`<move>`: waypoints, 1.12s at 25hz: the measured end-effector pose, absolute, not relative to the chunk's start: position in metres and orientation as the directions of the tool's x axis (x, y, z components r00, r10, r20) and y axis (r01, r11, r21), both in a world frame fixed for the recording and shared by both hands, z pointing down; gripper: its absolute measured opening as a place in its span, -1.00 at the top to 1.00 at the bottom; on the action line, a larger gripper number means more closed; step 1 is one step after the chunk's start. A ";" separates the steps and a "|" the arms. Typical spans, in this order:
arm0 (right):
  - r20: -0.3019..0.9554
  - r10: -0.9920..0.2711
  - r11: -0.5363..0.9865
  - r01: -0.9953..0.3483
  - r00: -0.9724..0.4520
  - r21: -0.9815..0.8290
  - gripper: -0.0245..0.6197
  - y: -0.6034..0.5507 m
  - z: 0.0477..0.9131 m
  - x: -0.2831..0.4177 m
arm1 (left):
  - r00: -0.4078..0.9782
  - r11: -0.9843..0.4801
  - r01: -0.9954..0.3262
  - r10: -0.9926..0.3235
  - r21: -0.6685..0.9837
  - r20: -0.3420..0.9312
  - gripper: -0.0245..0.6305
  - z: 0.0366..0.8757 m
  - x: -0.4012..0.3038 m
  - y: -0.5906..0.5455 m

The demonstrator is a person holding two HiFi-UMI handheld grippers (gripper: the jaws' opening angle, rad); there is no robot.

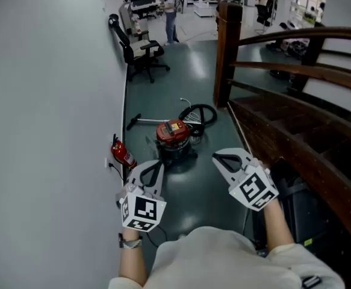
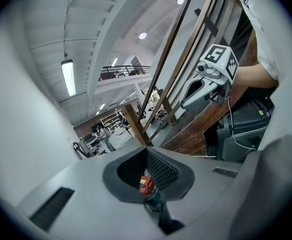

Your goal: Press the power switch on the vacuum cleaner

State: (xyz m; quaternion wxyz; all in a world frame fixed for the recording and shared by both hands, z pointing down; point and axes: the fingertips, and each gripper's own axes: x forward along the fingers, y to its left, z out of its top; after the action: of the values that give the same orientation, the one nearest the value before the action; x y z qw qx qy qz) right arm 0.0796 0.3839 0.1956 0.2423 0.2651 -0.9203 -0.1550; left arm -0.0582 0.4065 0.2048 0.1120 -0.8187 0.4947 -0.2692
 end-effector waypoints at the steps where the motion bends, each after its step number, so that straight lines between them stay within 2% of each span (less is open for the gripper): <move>1: 0.367 -0.565 0.811 -0.413 -0.740 0.416 0.84 0.384 0.197 0.079 | 0.368 -0.488 -0.747 -0.869 -0.451 0.331 0.93 0.206 -0.057 0.407; 14: 0.367 -0.563 0.792 -0.357 -0.740 0.496 0.83 0.403 0.216 0.063 | 0.364 -0.510 -0.741 -0.852 -0.436 0.377 0.93 0.234 -0.058 0.423; 19: 0.429 -0.555 0.802 -0.323 -0.713 0.502 0.83 0.408 0.230 0.053 | 0.375 -0.526 -0.723 -0.843 -0.448 0.386 0.93 0.237 -0.066 0.430; 28: 0.433 -0.589 0.797 -0.400 -0.683 0.453 0.83 0.430 0.233 0.028 | 0.425 -0.558 -0.728 -0.823 -0.398 0.376 0.93 0.244 -0.099 0.448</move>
State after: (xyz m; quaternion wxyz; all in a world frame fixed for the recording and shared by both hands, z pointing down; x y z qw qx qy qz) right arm 0.0281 0.4296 0.2333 0.2892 0.2740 -0.9026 -0.1632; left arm -0.0986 0.4478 0.2439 0.0872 -0.8396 0.4620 -0.2721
